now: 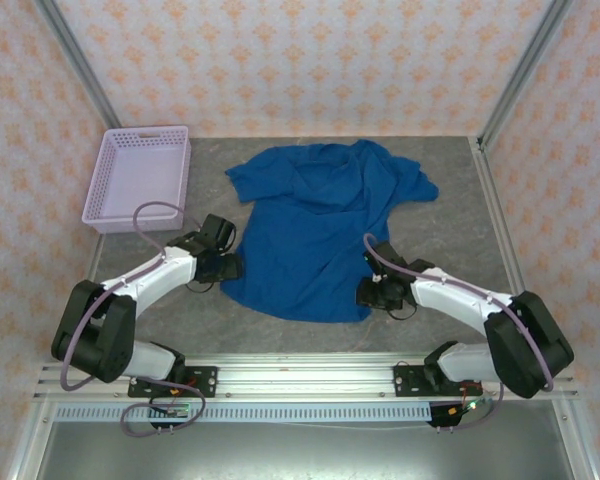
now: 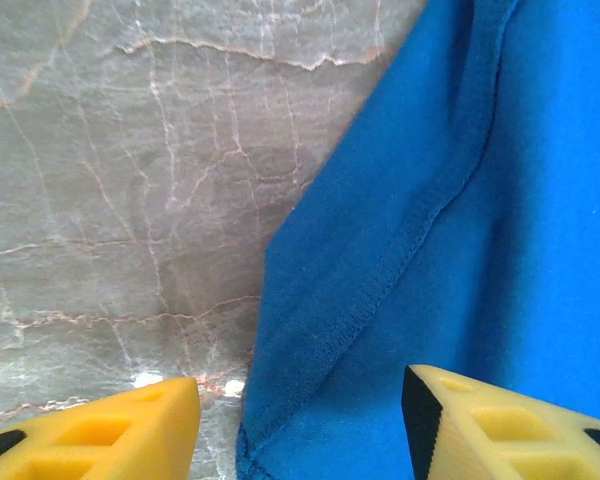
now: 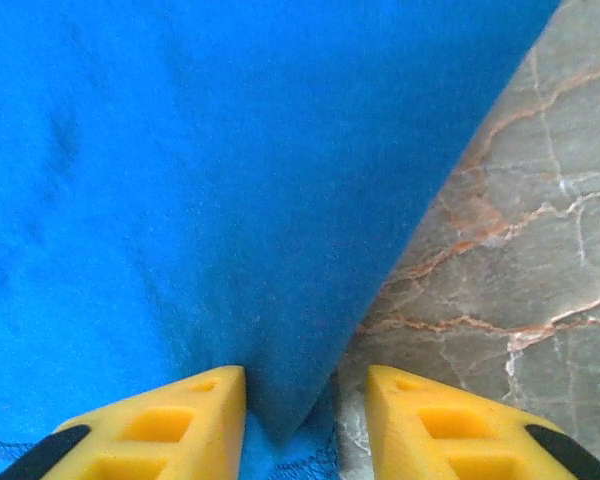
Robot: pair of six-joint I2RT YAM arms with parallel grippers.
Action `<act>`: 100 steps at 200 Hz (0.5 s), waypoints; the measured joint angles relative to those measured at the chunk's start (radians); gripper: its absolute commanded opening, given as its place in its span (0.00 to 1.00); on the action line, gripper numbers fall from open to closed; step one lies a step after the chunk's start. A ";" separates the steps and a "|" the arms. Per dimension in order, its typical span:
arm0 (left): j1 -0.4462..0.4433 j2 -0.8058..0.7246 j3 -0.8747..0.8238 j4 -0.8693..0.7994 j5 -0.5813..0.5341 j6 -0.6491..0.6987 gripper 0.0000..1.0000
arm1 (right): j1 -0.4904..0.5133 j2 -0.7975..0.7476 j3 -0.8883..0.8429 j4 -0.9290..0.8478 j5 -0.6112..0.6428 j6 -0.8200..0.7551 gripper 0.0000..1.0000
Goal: Fold the inside-out t-shirt
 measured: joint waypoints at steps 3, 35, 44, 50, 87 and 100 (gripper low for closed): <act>0.000 0.001 -0.002 0.002 0.004 0.000 0.57 | 0.000 -0.002 -0.002 -0.001 0.000 0.002 0.44; -0.002 0.016 -0.021 0.029 0.030 -0.007 0.49 | 0.000 -0.075 -0.005 -0.047 -0.010 0.002 0.47; -0.004 0.027 -0.025 0.041 0.034 -0.011 0.45 | 0.000 -0.100 -0.005 -0.061 -0.011 0.002 0.46; -0.005 0.037 -0.026 0.047 0.037 -0.011 0.42 | 0.000 -0.114 -0.005 -0.068 -0.011 0.002 0.45; -0.006 0.077 -0.032 0.093 0.048 -0.008 0.27 | 0.000 -0.109 -0.021 -0.068 -0.011 0.002 0.37; -0.006 0.084 -0.032 0.109 0.053 -0.009 0.22 | 0.000 -0.078 -0.023 -0.056 -0.011 0.002 0.34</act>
